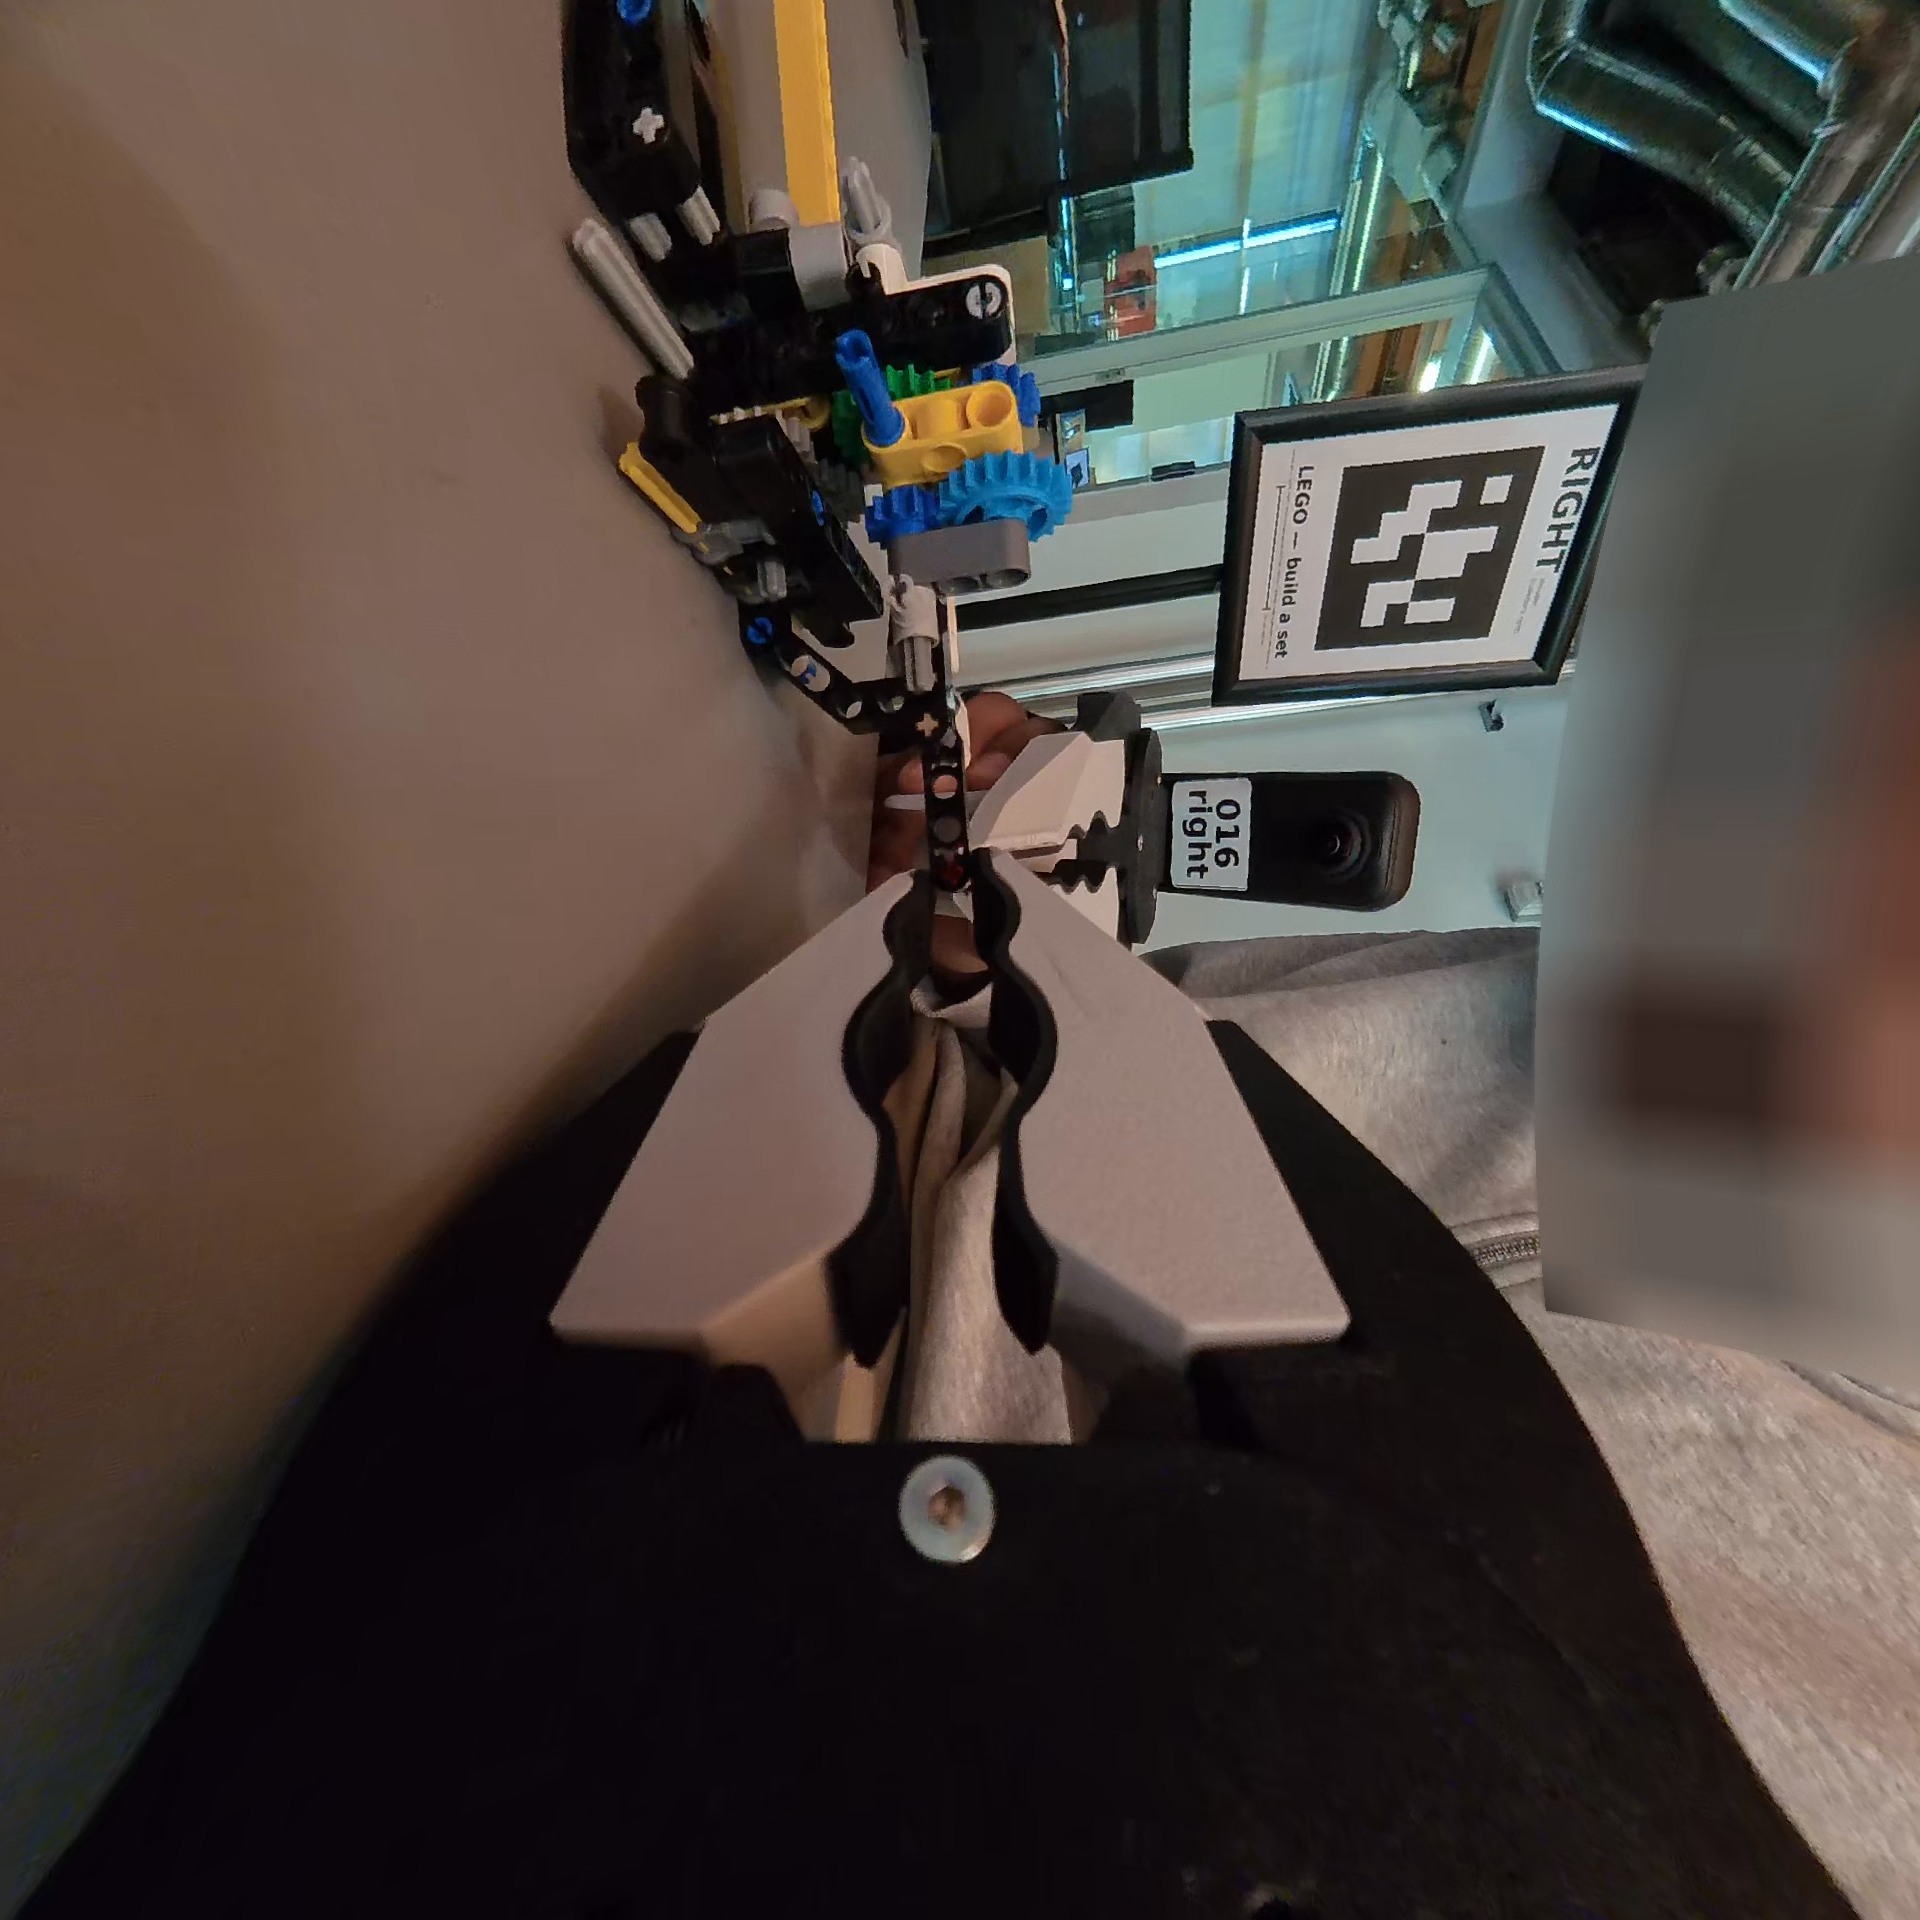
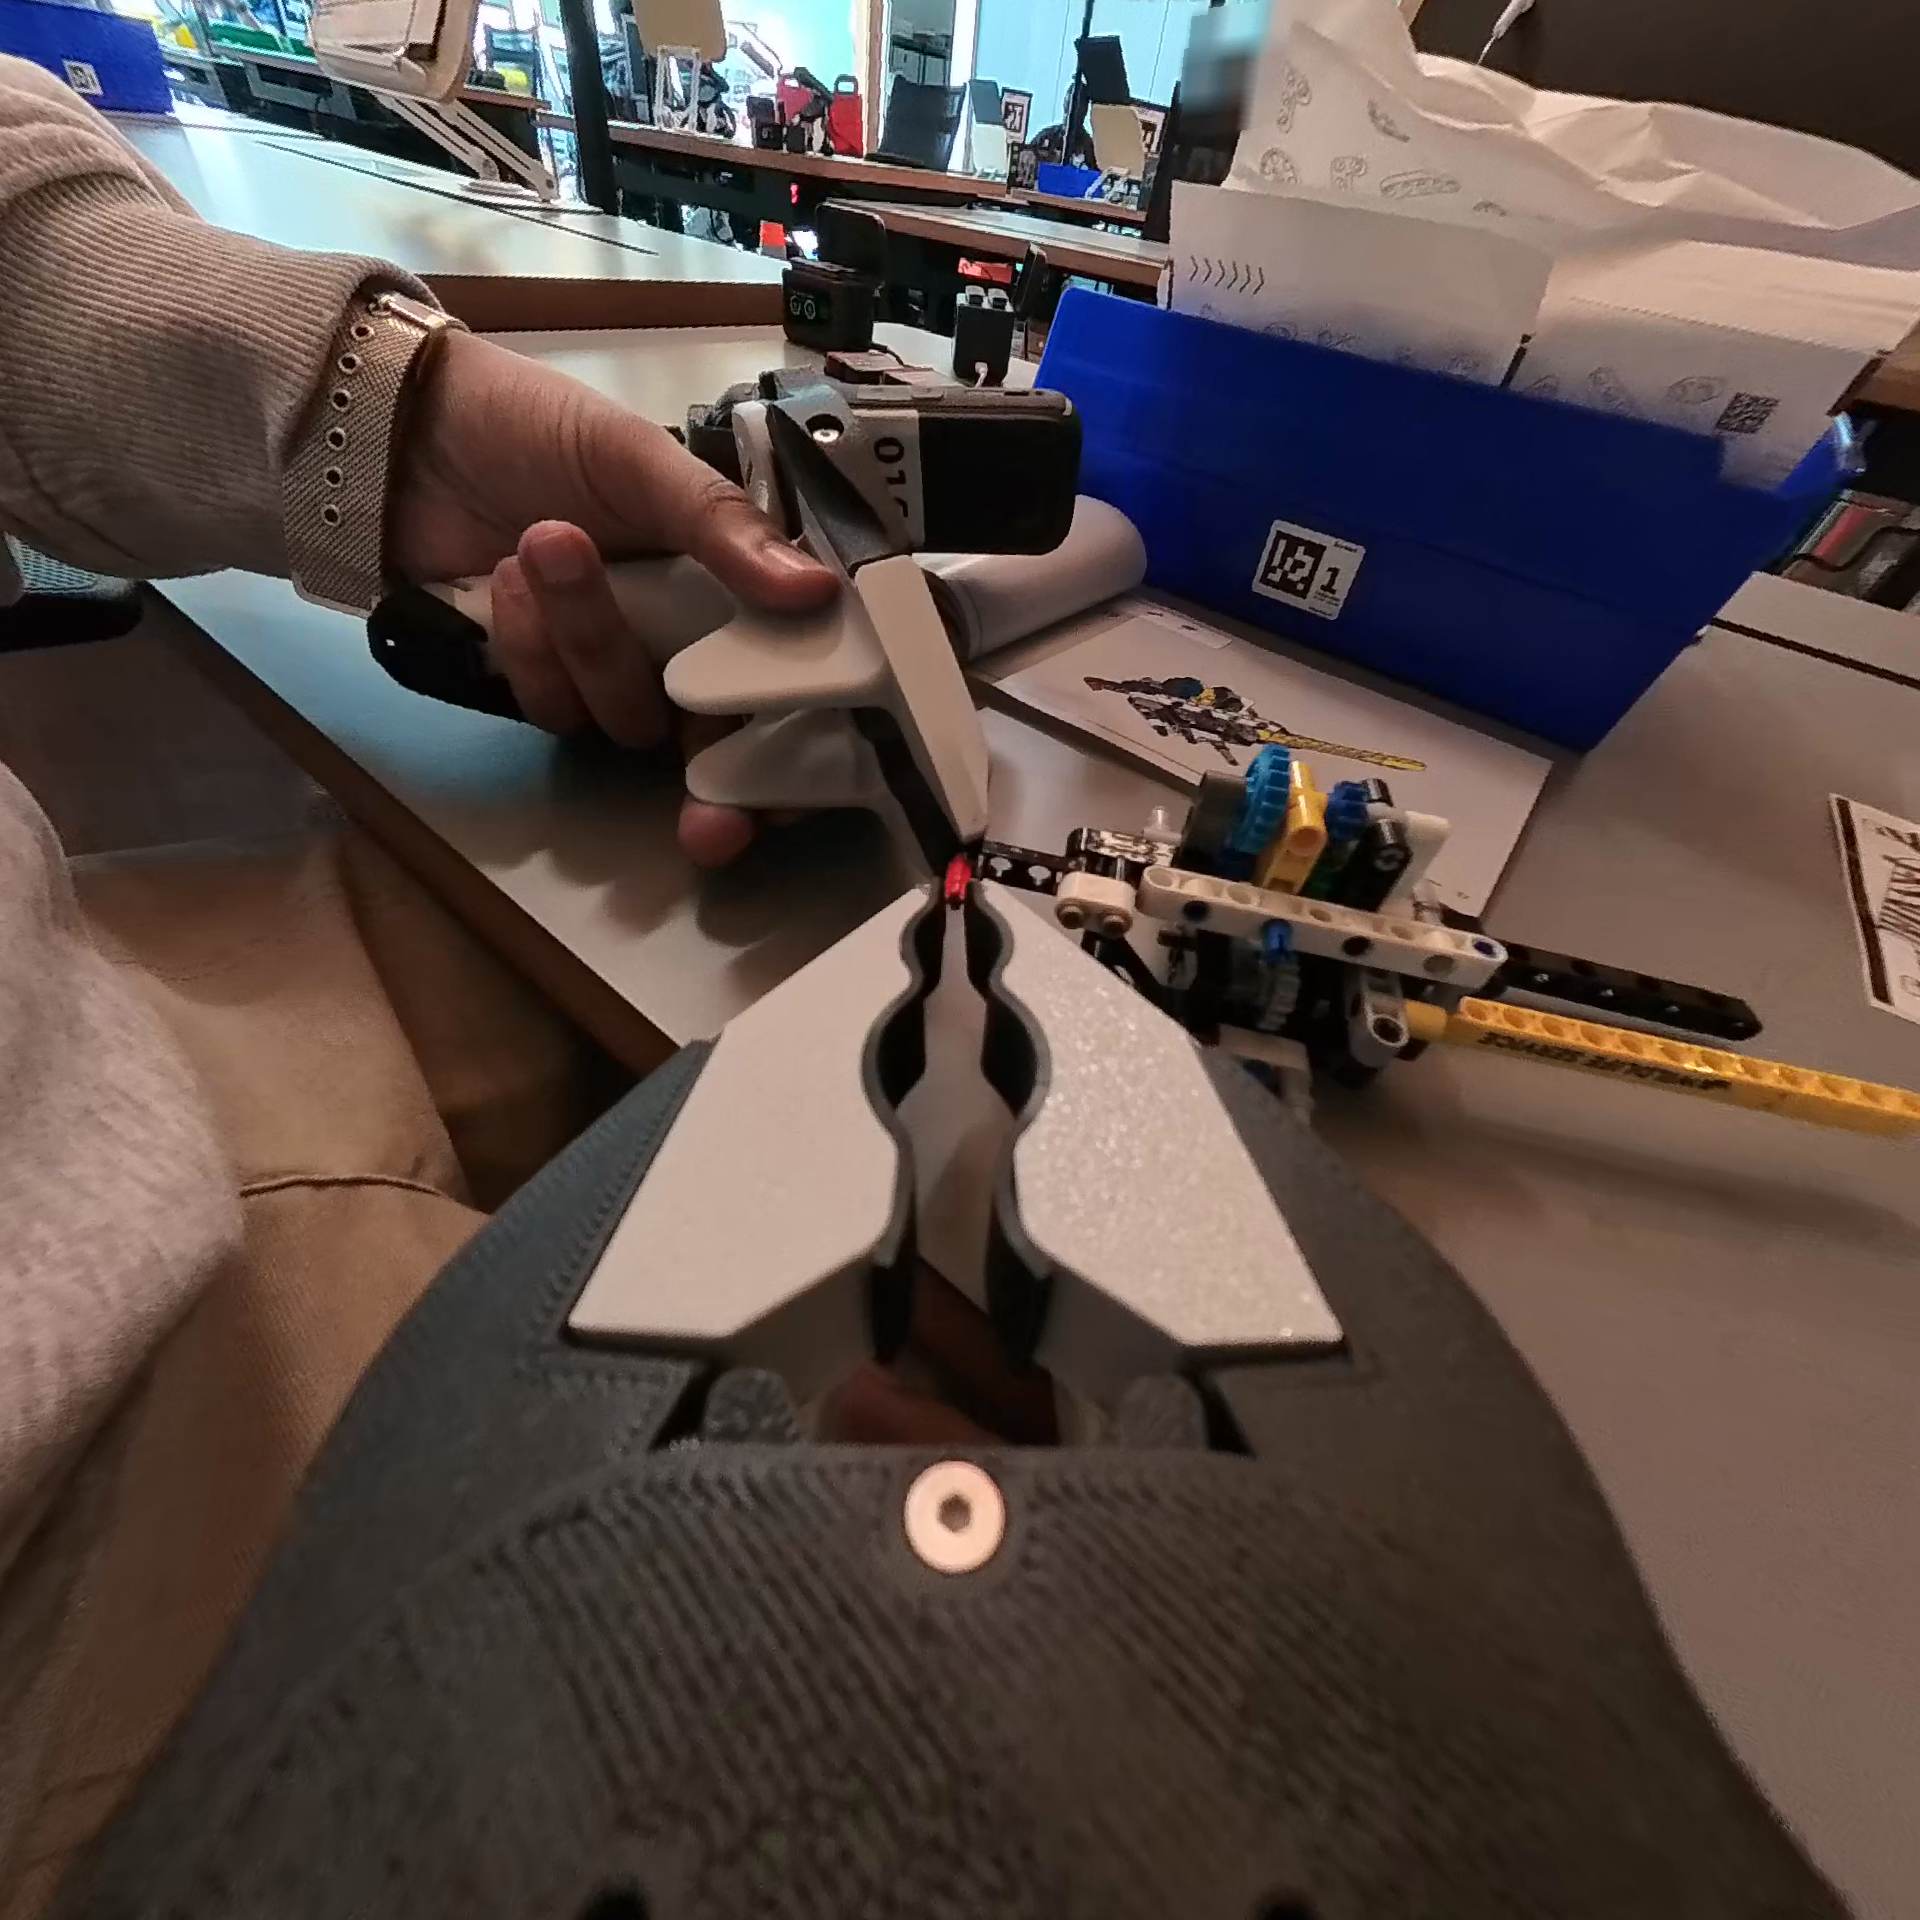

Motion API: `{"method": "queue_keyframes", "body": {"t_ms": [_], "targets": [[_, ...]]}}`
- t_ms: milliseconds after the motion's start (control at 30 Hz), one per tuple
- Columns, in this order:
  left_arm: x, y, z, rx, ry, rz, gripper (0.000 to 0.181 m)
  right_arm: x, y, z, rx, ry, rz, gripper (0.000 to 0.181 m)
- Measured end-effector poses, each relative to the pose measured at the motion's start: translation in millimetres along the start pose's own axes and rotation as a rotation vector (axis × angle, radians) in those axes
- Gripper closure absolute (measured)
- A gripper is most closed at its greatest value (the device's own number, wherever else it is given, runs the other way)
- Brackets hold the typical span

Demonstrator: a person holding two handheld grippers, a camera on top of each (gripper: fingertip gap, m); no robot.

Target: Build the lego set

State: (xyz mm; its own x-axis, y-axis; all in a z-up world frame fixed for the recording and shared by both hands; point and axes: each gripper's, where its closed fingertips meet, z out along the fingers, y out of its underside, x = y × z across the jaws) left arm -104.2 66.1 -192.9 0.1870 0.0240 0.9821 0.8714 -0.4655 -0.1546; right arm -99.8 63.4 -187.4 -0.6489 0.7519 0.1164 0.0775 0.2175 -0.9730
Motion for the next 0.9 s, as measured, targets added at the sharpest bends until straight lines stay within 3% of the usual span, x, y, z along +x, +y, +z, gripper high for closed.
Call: {"method": "queue_keyframes", "body": {"t_ms": [900], "targets": [[0.2,2.3,1.6,-0.01,-0.004,0.006,0.173,2.8,3.9,0.8,0.013,-0.053,0.108,0.179]]}}
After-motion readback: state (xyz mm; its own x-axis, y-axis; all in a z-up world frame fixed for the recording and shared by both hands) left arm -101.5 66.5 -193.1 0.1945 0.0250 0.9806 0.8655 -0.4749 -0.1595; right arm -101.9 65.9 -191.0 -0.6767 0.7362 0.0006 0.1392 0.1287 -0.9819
